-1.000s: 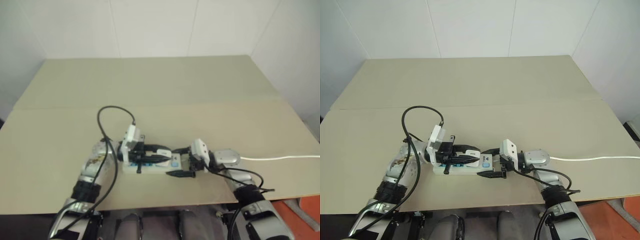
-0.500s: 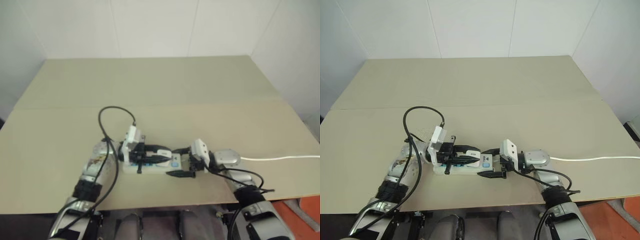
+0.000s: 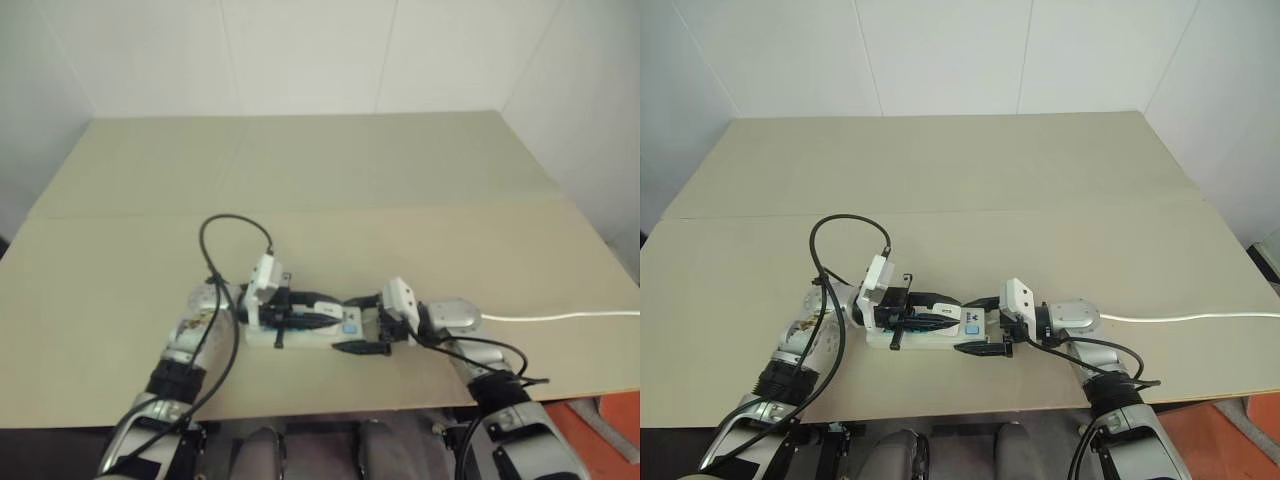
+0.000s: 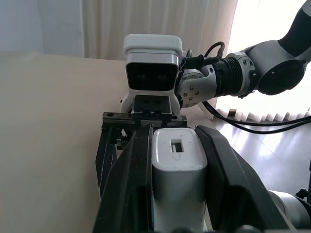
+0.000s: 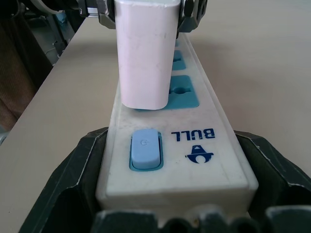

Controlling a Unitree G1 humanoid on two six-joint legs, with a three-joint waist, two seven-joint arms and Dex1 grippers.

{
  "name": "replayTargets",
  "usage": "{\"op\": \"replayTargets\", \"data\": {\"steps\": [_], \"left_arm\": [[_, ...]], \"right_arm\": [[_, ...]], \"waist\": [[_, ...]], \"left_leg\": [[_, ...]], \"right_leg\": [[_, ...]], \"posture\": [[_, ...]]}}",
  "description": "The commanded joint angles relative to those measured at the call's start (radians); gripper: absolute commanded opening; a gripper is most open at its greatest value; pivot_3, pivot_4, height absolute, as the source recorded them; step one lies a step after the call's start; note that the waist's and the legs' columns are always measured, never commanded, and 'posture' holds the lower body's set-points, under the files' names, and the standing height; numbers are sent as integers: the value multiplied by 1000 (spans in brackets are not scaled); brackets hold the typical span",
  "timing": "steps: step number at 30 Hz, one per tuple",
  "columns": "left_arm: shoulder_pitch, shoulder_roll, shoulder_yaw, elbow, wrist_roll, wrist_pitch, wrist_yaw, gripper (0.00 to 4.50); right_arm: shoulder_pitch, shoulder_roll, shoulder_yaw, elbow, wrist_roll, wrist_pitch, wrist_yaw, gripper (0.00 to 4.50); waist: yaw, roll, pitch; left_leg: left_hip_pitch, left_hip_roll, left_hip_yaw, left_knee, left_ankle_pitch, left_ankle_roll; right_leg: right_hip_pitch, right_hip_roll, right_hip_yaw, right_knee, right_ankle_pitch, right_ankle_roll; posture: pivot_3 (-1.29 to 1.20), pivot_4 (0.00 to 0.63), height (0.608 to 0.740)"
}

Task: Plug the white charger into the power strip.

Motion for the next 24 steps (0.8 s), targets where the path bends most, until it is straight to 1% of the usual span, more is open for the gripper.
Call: {"op": "replayTargets", "data": {"steps": [1,4,11,13,19,24], "left_arm": [[11,59,-13,49,50,-29,-39,1024],[20,96,-25,78,70,-73,-75,1024],[53,130,-41,104,95,-117,-51,1024],[63,142,-51,113,112,-137,-46,1024],[77,191,-93,96,146,-78,12,1024],[89,227,-132,45,145,-12,49,1024]], "right_arm": [[3,-11,2,-10,-3,12,-2,3437],[-2,-13,3,-1,-4,11,-2,3437],[-16,-14,7,15,-2,8,-7,3437],[-16,-14,7,17,-2,6,-8,3437],[-18,-15,6,24,-4,0,-11,3437],[-23,-12,6,32,-6,-6,-12,3437]], "waist": [[-1,0,0],[-3,0,-1],[-7,0,-1],[-7,0,-1],[-6,3,-7],[-6,6,-10]], "left_leg": [[0,0,0,0,0,0],[2,0,0,-1,0,0],[14,1,0,-5,0,0],[15,1,0,-5,0,0],[16,1,0,-5,0,0],[17,2,0,-5,0,0]], "right_leg": [[0,0,0,0,0,0],[1,0,0,0,0,0],[12,1,0,-4,0,-1],[13,1,0,-4,0,-1],[14,2,0,-4,-1,-1],[15,2,0,-4,-1,-1]], "posture": [[0,150,740],[0,150,740],[0,150,740],[0,150,740],[0,150,740],[0,150,740]]}}
